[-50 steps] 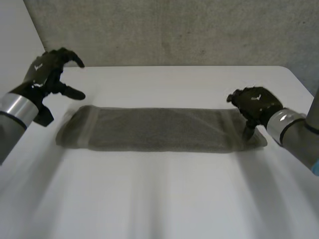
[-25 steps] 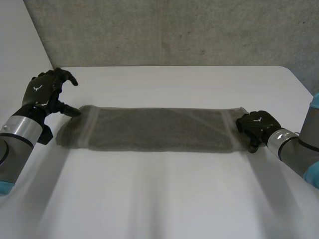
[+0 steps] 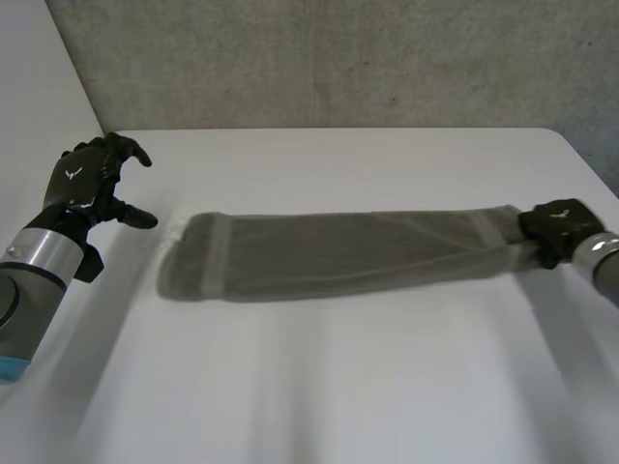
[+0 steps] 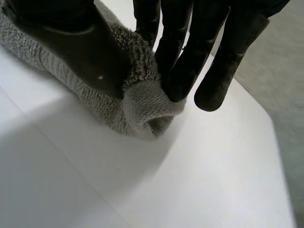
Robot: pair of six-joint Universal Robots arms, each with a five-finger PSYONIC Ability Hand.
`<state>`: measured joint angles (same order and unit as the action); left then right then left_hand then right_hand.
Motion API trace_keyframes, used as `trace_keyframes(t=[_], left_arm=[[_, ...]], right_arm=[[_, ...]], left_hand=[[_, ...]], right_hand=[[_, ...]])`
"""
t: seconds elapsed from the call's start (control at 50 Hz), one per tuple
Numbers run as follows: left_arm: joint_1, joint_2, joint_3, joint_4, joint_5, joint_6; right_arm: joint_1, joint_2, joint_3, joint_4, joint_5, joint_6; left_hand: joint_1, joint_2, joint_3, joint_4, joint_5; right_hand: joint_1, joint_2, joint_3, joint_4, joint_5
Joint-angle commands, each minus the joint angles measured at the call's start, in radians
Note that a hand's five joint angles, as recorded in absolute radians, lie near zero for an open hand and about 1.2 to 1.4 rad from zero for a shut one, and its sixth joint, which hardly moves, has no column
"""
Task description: Fold the towel.
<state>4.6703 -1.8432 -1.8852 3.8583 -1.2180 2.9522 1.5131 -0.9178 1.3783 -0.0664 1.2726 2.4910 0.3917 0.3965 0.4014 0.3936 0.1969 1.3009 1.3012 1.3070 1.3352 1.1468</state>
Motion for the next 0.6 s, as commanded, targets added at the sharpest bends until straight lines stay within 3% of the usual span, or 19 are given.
trace_keyframes(t=[0.02, 0.24, 0.28, 0.3, 0.34, 0.36, 0.38, 0.4, 0.44, 0.46, 0.5, 0.56, 0.6], left_arm=[[0.002, 0.004, -0.002, 0.001, -0.001, -0.001], [0.001, 0.002, -0.003, 0.001, -0.001, -0.001], [0.001, 0.001, -0.003, 0.001, 0.0, -0.001], [0.001, 0.001, -0.003, 0.001, 0.0, -0.001], [0.001, 0.001, -0.003, 0.001, 0.0, -0.001], [0.001, 0.001, -0.003, 0.001, 0.0, -0.001], [-0.001, 0.001, -0.003, 0.001, 0.0, -0.001], [-0.001, 0.001, -0.003, 0.001, 0.0, -0.001], [-0.001, 0.001, -0.003, 0.001, 0.0, -0.001], [-0.001, 0.001, -0.003, 0.001, 0.0, -0.001], [-0.001, 0.001, -0.003, 0.001, 0.0, -0.001], [-0.001, 0.001, -0.005, 0.001, 0.0, -0.001], [-0.001, 0.001, -0.006, 0.001, 0.0, -0.001]], right_arm=[[-0.146, -0.012, -0.105, 0.098, 0.005, -0.153], [-0.099, -0.098, -0.266, 0.243, 0.016, -0.178], [0.034, -0.142, -0.288, 0.267, 0.017, -0.134], [0.035, -0.142, -0.288, 0.267, 0.018, -0.133], [0.204, -0.164, -0.297, 0.264, 0.03, -0.092], [0.205, -0.164, -0.297, 0.264, 0.03, -0.092], [0.288, -0.167, -0.306, 0.263, 0.051, -0.08], [0.289, -0.167, -0.306, 0.263, 0.051, -0.08], [0.475, -0.158, -0.335, 0.26, 0.121, -0.07], [0.476, -0.158, -0.335, 0.26, 0.122, -0.07], [0.673, -0.11, -0.382, 0.238, 0.195, -0.07], [0.754, -0.065, -0.412, 0.214, 0.22, -0.073], [0.879, 0.018, -0.459, 0.166, 0.254, -0.078]], left_hand=[[-0.037, -0.042, -0.047, -0.039, -0.017], [-0.04, -0.045, -0.05, -0.042, -0.02], [-0.04, -0.045, -0.05, -0.042, -0.02], [-0.04, -0.045, -0.05, -0.042, -0.02], [-0.037, -0.042, -0.047, -0.039, -0.017], [-0.037, -0.042, -0.047, -0.039, -0.017], [-0.04, -0.045, -0.05, -0.042, -0.02], [-0.04, -0.045, -0.05, -0.042, -0.02], [-0.04, -0.045, -0.05, -0.042, -0.02], [-0.04, -0.045, -0.05, -0.042, -0.02], [-0.04, -0.045, -0.05, -0.042, -0.02], [-0.04, -0.045, -0.05, -0.042, -0.02], [-0.04, -0.045, -0.05, -0.042, -0.02]], right_hand=[[0.095, 0.095, 0.089, 0.061, 0.075], [0.095, 0.095, 0.089, 0.061, 0.075], [0.095, 0.095, 0.089, 0.061, 0.075], [0.095, 0.095, 0.089, 0.061, 0.075], [0.095, 0.095, 0.089, 0.061, 0.075], [0.095, 0.095, 0.089, 0.061, 0.075], [0.095, 0.095, 0.089, 0.061, 0.075], [0.095, 0.095, 0.089, 0.061, 0.075], [0.095, 0.095, 0.089, 0.061, 0.075], [0.095, 0.095, 0.089, 0.061, 0.075], [0.095, 0.095, 0.089, 0.061, 0.075], [0.095, 0.095, 0.089, 0.061, 0.075], [0.095, 0.095, 0.089, 0.061, 0.075]])
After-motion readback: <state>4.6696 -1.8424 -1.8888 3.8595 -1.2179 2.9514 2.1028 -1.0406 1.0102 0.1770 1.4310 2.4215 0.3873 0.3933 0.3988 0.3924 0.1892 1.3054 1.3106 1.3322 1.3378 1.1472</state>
